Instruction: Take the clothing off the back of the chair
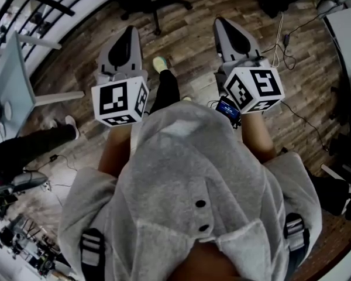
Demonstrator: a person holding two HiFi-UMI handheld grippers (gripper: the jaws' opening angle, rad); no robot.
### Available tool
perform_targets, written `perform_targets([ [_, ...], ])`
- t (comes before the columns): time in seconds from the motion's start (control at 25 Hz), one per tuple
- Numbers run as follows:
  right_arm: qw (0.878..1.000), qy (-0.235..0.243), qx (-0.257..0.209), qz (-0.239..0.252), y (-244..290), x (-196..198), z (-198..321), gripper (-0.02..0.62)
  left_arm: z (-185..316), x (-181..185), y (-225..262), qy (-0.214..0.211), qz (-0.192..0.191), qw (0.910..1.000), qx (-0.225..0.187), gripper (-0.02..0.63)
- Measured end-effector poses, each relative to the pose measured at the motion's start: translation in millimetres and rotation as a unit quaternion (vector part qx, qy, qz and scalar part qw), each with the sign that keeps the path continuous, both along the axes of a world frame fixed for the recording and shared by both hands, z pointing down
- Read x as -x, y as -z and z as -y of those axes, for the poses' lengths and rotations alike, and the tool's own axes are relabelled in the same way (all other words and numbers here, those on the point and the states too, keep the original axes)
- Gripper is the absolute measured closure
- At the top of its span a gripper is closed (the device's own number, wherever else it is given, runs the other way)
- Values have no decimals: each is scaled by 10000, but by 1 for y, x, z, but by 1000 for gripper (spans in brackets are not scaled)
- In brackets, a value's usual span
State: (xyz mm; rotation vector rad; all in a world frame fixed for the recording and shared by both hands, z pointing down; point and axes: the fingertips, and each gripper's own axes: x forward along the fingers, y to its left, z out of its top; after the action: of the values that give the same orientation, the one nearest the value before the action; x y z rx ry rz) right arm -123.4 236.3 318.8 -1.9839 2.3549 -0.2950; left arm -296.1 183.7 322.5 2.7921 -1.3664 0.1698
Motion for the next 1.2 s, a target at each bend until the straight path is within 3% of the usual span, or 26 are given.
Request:
perform_targets([
  [0.2, 10000, -84, 4, -2, -5, -11, 24, 586, 28, -14, -5, -69, -1, 10000, -43, 594],
  [0.52, 9999, -113, 0, -74, -4, -28, 116, 586, 127, -30, -7, -25, -83, 9999, -101, 594],
  [0.96, 9997, 120, 196, 18, 24, -27, 201, 586, 211, -30, 16, -92, -111, 9997, 200, 591],
  [1.2, 9996, 247, 92, -91, 25, -25, 252, 586, 257, -23, 6, 47, -262, 9992, 291, 533],
])
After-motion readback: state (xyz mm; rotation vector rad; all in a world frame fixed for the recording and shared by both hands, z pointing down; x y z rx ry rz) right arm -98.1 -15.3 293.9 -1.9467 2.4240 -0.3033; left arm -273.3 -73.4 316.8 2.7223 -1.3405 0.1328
